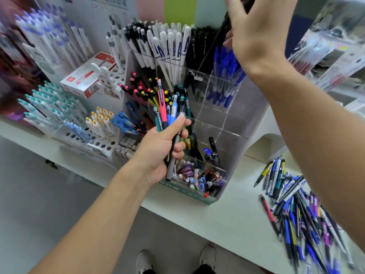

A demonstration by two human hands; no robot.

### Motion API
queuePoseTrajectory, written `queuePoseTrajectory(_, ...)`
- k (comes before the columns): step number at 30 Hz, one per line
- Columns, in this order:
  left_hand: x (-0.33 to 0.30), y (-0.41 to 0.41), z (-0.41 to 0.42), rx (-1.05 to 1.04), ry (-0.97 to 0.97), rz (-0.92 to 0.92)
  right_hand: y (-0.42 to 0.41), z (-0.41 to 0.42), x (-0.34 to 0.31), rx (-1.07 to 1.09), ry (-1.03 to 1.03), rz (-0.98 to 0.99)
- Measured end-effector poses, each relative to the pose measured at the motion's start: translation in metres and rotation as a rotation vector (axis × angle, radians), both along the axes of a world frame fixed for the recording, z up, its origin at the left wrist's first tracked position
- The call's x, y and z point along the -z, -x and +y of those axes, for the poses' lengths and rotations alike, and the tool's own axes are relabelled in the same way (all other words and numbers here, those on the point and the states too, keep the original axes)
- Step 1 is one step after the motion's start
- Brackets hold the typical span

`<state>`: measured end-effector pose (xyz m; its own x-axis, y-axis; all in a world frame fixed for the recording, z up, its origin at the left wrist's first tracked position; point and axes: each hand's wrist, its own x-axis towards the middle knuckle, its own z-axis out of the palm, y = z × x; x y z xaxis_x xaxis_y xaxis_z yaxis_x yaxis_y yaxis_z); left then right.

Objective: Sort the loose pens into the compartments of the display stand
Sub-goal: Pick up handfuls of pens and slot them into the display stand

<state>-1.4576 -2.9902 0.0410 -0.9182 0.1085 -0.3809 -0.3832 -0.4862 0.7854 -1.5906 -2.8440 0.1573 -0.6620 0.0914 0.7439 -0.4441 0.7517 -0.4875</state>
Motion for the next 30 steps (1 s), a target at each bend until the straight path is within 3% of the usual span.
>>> queuePoseTrajectory(3,-0.001,0.003,-0.001,-0.005,-0.004,0.017,0.000,0.003,-0.006,-0.084,0.139,0.060)
queuePoseTrajectory(7,-0.004,0.005,-0.005,-0.002,0.021,0.043,-0.002,0.002,-0.013,-0.021,0.112,-0.008)
queuePoseTrajectory(9,-0.005,0.005,-0.006,0.006,0.033,0.045,-0.002,-0.003,-0.007,-0.014,-0.044,-0.011)
queuePoseTrajectory(14,-0.003,0.003,-0.006,0.030,0.026,0.059,0.001,-0.011,0.009,-0.122,-0.420,-0.274)
queuePoseTrajectory(20,-0.002,-0.003,-0.005,0.182,0.047,0.110,-0.015,-0.004,0.017,-0.059,-0.787,-0.269)
queuePoseTrajectory(21,-0.001,-0.003,-0.004,0.199,0.065,0.119,-0.025,-0.002,0.015,-0.050,-0.748,-0.216)
queuePoseTrajectory(23,-0.002,-0.005,-0.001,0.233,0.106,0.146,-0.052,0.003,0.007,-0.036,-0.481,-0.136)
queuePoseTrajectory(24,-0.003,-0.005,0.000,0.249,0.133,0.165,-0.065,0.007,0.003,-0.064,-0.368,-0.180)
queuePoseTrajectory(27,-0.005,-0.008,0.007,0.311,0.198,0.205,-0.090,0.016,0.017,-0.243,-0.351,-0.662)
queuePoseTrajectory(30,-0.002,-0.011,0.013,0.380,0.256,0.212,-0.093,0.027,0.036,-0.473,-0.031,-1.002)
